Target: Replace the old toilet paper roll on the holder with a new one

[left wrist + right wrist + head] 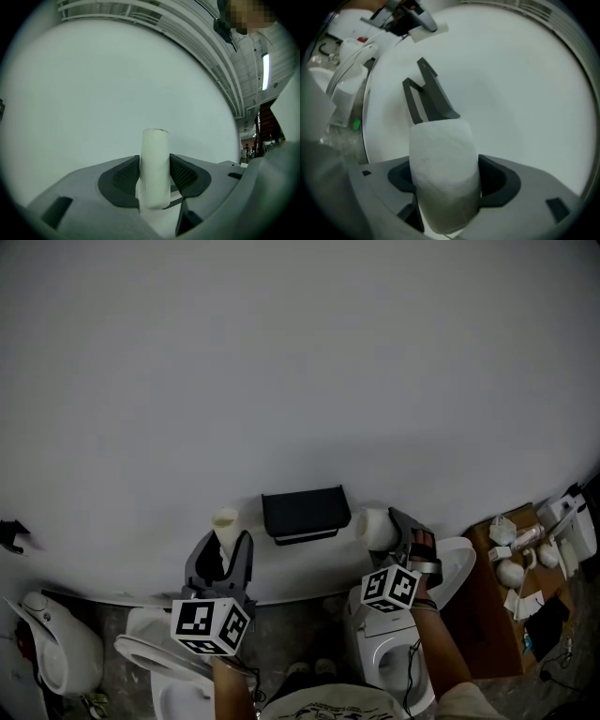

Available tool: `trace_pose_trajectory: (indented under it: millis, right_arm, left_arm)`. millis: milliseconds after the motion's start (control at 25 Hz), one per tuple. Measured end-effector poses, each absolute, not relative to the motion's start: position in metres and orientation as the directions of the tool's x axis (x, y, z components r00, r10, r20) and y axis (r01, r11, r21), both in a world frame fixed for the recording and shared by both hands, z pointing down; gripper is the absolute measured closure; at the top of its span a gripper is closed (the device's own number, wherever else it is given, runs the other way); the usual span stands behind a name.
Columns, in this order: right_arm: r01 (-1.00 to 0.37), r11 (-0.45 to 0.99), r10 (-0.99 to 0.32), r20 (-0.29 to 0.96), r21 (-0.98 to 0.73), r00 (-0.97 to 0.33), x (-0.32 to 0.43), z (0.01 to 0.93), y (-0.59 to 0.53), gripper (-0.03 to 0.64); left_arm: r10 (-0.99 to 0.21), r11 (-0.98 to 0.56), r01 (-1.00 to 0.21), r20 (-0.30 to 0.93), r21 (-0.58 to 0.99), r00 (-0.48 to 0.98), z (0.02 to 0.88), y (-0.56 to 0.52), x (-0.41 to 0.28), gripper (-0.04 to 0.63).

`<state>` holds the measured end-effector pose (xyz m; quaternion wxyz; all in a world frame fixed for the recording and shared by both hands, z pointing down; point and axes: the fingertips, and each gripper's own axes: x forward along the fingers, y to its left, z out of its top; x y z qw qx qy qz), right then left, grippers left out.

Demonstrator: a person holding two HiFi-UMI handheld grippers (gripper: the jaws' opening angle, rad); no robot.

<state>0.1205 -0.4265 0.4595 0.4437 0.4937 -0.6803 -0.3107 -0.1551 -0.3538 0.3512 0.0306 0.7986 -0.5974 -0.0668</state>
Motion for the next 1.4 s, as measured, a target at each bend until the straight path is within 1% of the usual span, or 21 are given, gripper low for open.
trace_pose_trajectory:
  millis: [160,200,280,600,960,1240,1400]
  right_arm:
    - [-0.174,0.307,-0.952,0.297,0.936,-0.08,0.117,0.476,-0.433,0.285]
    - [-0.137,0.305,-0.952,0.297,0.943,-0.075,0.117,0.479,-0.434,0.285]
    - [-0.104,0.307,-0.951,0.301,0.946,-0.073,0.113,0.482,-0.435,0.285]
    - [-0.122,0.345,-0.938,0.337,0.931,-0.077,0.103,0.502,-0.439,0.285]
    - [-0.123,0.355,-0.933,0.343,0.927,-0.113,0.067,0.512,-0.445,0.285]
    - [-0.145,0.346,-0.933,0.324,0.927,-0.156,0.044,0.517,-0.442,0.285]
    - [-0.188,0.335,-0.937,0.305,0.923,-0.173,0.031,0.515,-0.441,0.285]
  left_arm:
    - [-0.962,-0.273,-0.955,-0.067,0.121,0.266,0.351,-0.352,-0.159,0.399]
    - [-0.962,-0.271,-0.955,-0.066,0.119,0.265,0.351,-0.351,-0.159,0.399]
    - [-0.962,-0.271,-0.956,-0.062,0.116,0.266,0.352,-0.349,-0.161,0.399]
    - [-0.967,-0.251,-0.961,-0.062,0.116,0.246,0.35,-0.342,-0.169,0.399]
    - [-0.975,-0.221,-0.968,-0.052,0.116,0.216,0.352,-0.335,-0.19,0.399]
    - [-0.981,-0.194,-0.975,-0.042,0.109,0.19,0.355,-0.327,-0.2,0.398]
    - [-0.985,-0.172,-0.98,-0.037,0.102,0.169,0.356,-0.32,-0.211,0.399]
